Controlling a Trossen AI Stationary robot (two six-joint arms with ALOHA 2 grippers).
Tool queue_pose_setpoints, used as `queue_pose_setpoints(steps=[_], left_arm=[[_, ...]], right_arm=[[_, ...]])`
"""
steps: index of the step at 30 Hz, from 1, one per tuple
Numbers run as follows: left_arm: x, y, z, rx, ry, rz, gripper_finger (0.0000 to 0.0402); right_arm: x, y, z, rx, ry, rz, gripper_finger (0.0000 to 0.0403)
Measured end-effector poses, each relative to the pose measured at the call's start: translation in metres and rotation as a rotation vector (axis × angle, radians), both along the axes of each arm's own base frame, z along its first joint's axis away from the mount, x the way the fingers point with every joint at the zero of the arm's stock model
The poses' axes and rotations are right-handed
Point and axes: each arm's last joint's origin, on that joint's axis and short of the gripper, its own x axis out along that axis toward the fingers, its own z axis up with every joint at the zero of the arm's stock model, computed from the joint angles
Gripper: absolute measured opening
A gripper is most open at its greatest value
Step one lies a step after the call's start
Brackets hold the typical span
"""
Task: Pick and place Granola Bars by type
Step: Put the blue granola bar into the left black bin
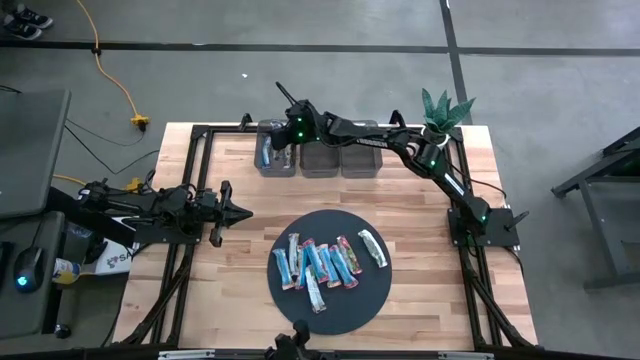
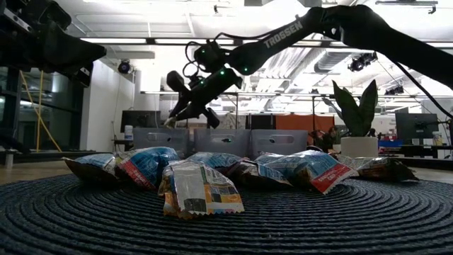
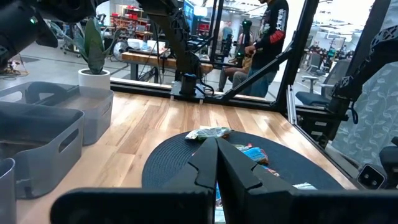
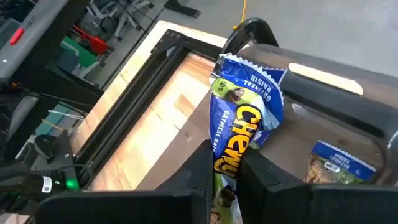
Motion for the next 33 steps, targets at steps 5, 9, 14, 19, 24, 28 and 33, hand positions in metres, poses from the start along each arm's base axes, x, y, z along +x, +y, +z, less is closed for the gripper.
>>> queue_pose_setpoints(steps=[5,9,14,19,24,28,33], left_arm=[[0.0000,0.0000,-0.0001,0.000,0.000,0.000,0.0001],[0.0000,0.0000,-0.0001,0.000,0.000,0.000,0.0001],[0.0000,0.0000,-0.0001,0.000,0.000,0.000,0.0001],[0.0000,0.0000,-0.0001,0.000,0.001,0.000,0.0001],[0.0000,0.0000,-0.0001,0.000,0.000,0.000,0.0001],[0.0000,0.0000,0.0000,0.000,0.000,0.000,0.0001],[0.0000,0.0000,0.0000,0.000,0.000,0.000,0.0001]], right_arm=[[0.0004,0.0008,0.0001,0.000,-0.001,0.003,0.0036],[0.0004,0.0008,0.0000,0.001,-0.001,0.004,0.0039],[0.0004,0.0008,-0.0001,0.001,0.000,0.004,0.0056],[-0.0002,0.0010,-0.0011,0.006,0.012,0.001,0.0071],[-0.0002,0.0013,-0.0013,0.006,0.014,0.002,0.0079],[-0.0002,0.0014,-0.0013,0.008,0.013,0.005,0.0089],[-0.0002,0.0017,-0.0016,0.014,0.014,0.015,0.0112]])
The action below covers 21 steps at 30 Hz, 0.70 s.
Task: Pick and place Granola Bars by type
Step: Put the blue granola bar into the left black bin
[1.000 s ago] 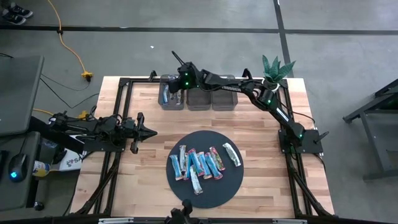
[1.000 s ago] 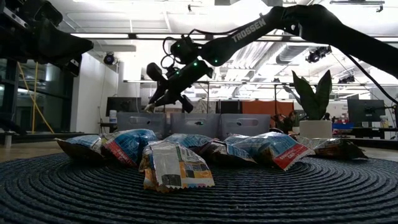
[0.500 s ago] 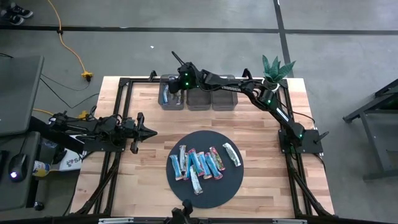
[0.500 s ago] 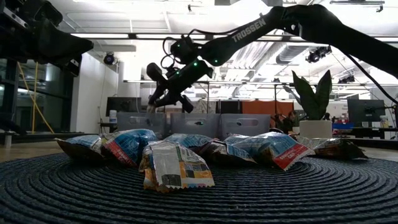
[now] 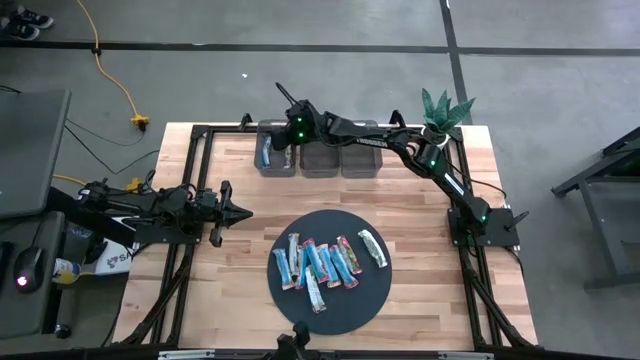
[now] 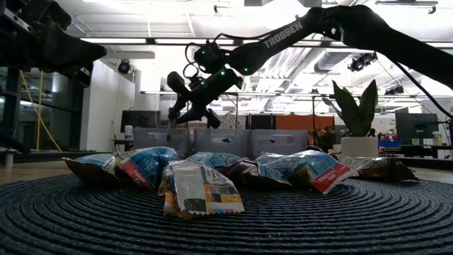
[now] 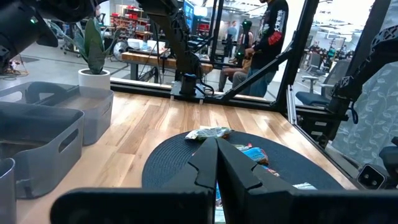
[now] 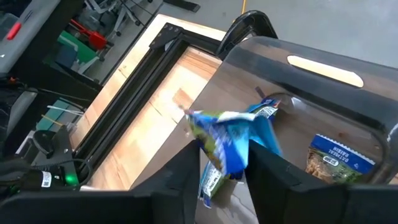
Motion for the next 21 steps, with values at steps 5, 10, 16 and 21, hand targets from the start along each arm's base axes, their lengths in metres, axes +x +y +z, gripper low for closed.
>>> queue_pose_setpoints(steps=[5,10,16,21], left_arm=[[0.0000,0.0000,0.0000,0.000,0.000,0.000,0.0001],[0.0000,0.0000,0.0000,0.000,0.000,0.000,0.0001],[0.0000,0.0000,0.0000,0.000,0.000,-0.001,0.0001],[0.0000,0.0000,-0.0001,0.000,0.000,0.000,0.0001]], right_arm=[[-0.0001,0.0004,-0.0004,0.005,0.003,0.009,0.0136],[0.0004,0.0015,-0.0004,0.002,0.004,0.015,0.0152],[0.0012,0.0017,0.0012,-0.008,-0.012,0.039,0.0164],[0.0034,0.0048,0.0033,-0.023,-0.027,0.056,0.0172]])
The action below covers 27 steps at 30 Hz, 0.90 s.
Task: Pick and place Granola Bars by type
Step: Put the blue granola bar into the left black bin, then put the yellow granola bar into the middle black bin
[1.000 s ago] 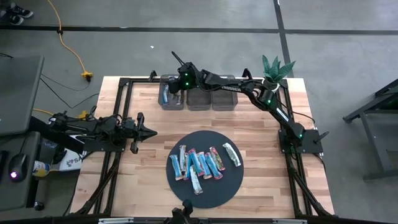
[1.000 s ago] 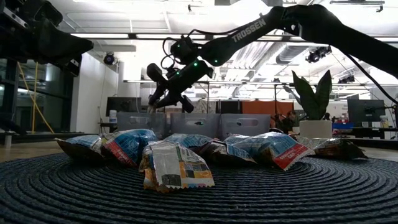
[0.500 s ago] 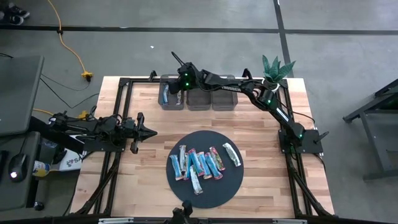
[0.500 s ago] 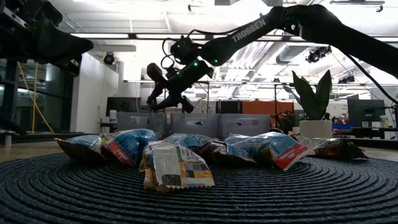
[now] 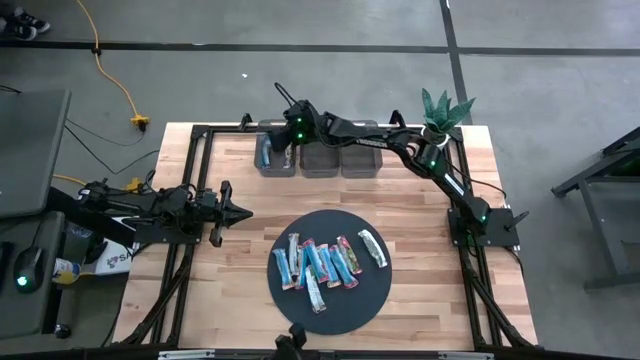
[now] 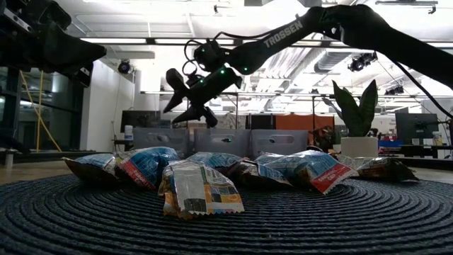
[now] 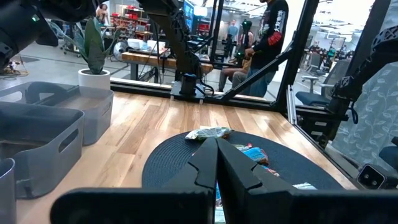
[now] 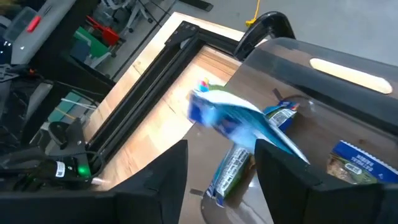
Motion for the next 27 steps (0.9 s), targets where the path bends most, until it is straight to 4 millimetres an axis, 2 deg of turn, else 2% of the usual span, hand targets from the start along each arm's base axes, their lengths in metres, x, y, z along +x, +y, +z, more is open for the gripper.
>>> queue_pose_setpoints(steps=[8,13,20,27], left_arm=[[0.000,0.000,0.000,0.000,0.000,-0.001,0.0001],[0.000,0.000,0.000,0.000,0.000,-0.001,0.0001],[0.000,0.000,0.000,0.000,0.000,0.000,0.0001],[0.000,0.000,0.000,0.000,0.000,-0.001,0.0001]], right_arm=[[0.002,0.003,0.000,-0.044,0.007,0.034,0.0192],[0.003,0.004,0.009,-0.115,-0.049,0.123,0.0199],[-0.005,0.009,0.047,-0.250,-0.091,0.180,0.0200],[-0.018,0.027,0.095,-0.323,-0.131,0.269,0.0200]])
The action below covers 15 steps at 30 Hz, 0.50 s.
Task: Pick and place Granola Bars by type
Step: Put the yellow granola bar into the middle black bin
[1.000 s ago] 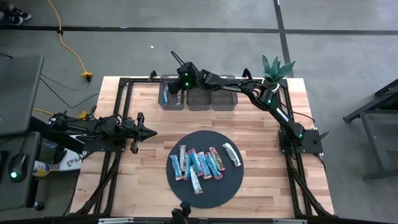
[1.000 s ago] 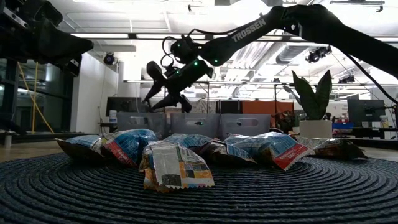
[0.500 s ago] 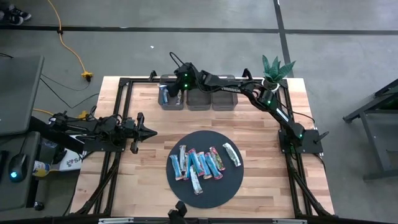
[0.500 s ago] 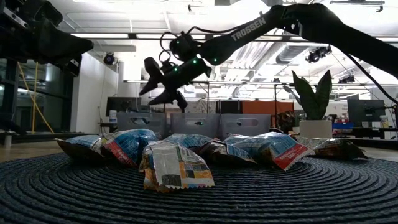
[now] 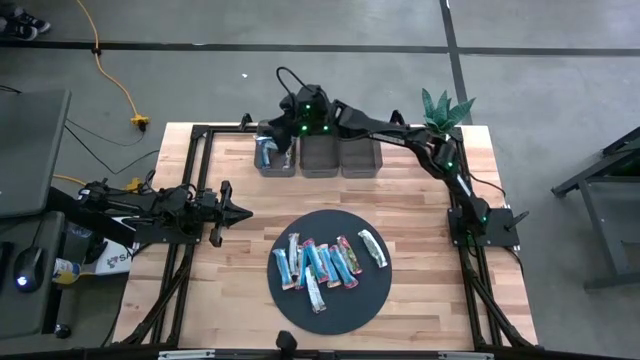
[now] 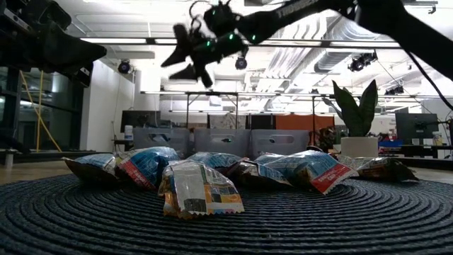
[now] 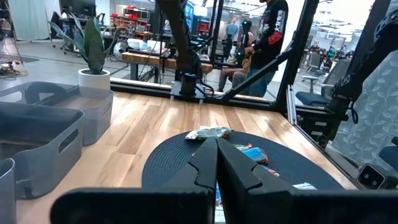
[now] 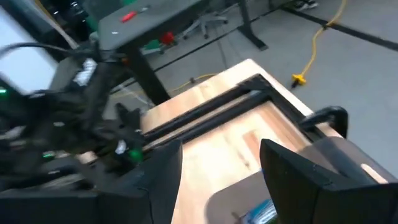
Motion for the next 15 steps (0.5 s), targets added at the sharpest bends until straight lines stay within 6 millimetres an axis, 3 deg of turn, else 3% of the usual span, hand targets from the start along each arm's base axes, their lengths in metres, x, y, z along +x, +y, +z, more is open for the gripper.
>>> queue_pose_setpoints(steps=[8,15], left_arm=[[0.000,0.000,0.000,0.000,-0.001,0.000,0.0001],[0.000,0.000,0.000,0.000,0.000,0.000,0.0001]], right_arm=[[-0.018,0.050,0.042,-0.005,0.086,0.126,0.0200],[-0.019,0.109,0.048,0.081,0.184,0.223,0.0200]])
